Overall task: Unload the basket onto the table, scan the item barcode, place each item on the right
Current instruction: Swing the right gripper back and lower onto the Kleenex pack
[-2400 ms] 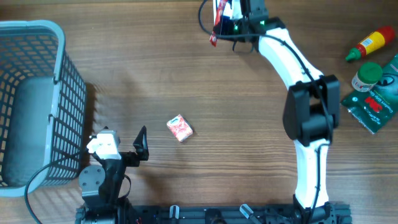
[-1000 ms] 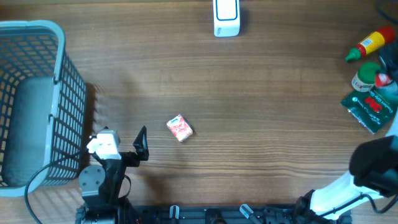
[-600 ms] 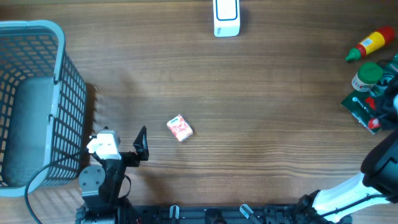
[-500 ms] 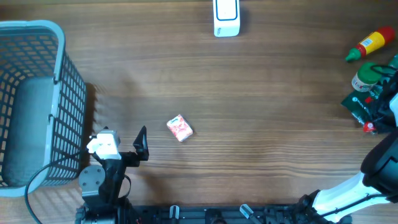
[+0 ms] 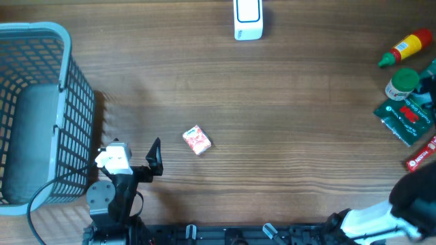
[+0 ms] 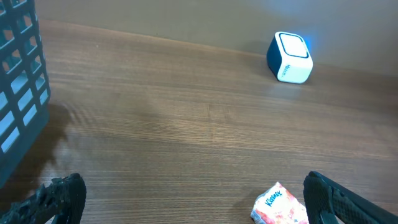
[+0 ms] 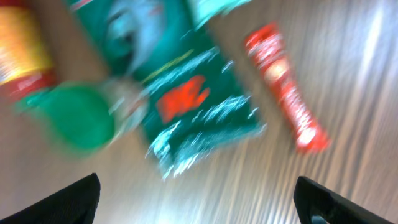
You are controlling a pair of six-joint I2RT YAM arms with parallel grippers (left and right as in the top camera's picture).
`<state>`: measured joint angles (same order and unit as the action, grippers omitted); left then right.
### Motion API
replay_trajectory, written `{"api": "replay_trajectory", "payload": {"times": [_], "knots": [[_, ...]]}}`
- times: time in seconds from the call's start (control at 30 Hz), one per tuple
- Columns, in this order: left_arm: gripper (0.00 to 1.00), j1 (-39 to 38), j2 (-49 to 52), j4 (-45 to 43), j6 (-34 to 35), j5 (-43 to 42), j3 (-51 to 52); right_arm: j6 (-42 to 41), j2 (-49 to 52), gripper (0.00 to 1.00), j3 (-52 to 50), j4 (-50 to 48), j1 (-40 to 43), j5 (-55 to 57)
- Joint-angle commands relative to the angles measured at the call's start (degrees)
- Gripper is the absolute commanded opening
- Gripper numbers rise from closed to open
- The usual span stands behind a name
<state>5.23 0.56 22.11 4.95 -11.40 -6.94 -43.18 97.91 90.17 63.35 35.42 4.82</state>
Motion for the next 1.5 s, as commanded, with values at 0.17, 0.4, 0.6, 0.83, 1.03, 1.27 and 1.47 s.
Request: {"api": "replay_trajectory", "payload": {"times": [0.17, 0.4, 0.6, 0.83, 1.03, 1.27, 1.47], "knots": [[1.00, -0.26, -0.17, -0.20, -1.11, 0.37, 0.35, 0.63, -12.13, 1.00, 1.31, 7.78, -19.58, -22.77], [1.00, -0.26, -0.17, -0.20, -1.11, 0.37, 0.35, 1.20, -12.50, 1.00, -0.20, 5.20, -38.99, -18.78], [1.00, -0.26, -0.17, -0.20, -1.11, 0.37, 0.35, 1.25, -9.99, 1.00, -6.51, -3.48, -54.53, -13.35], [1.00, -0.26, -0.17, -0.20, -1.11, 0.37, 0.35, 7.65, -2.58, 0.97, -15.23, -17.55, -64.59, -19.19], [1.00, -0.26, -0.17, -0.20, -1.11, 0.37, 0.35, 8.22, 7.08, 0.79, -15.82, -22.77, -67.43, -30.36], [1.00, -0.26, -0.17, -0.20, -1.11, 0.37, 0.35, -23.85, 14.56, 0.73, -15.85, -16.65, -68.94, -32.92], [1.00, -0.26, -0.17, -0.20, -1.11, 0.37, 0.35, -29.33, 14.93, 0.65, -15.85, -18.84, -70.42, -38.84]]}}
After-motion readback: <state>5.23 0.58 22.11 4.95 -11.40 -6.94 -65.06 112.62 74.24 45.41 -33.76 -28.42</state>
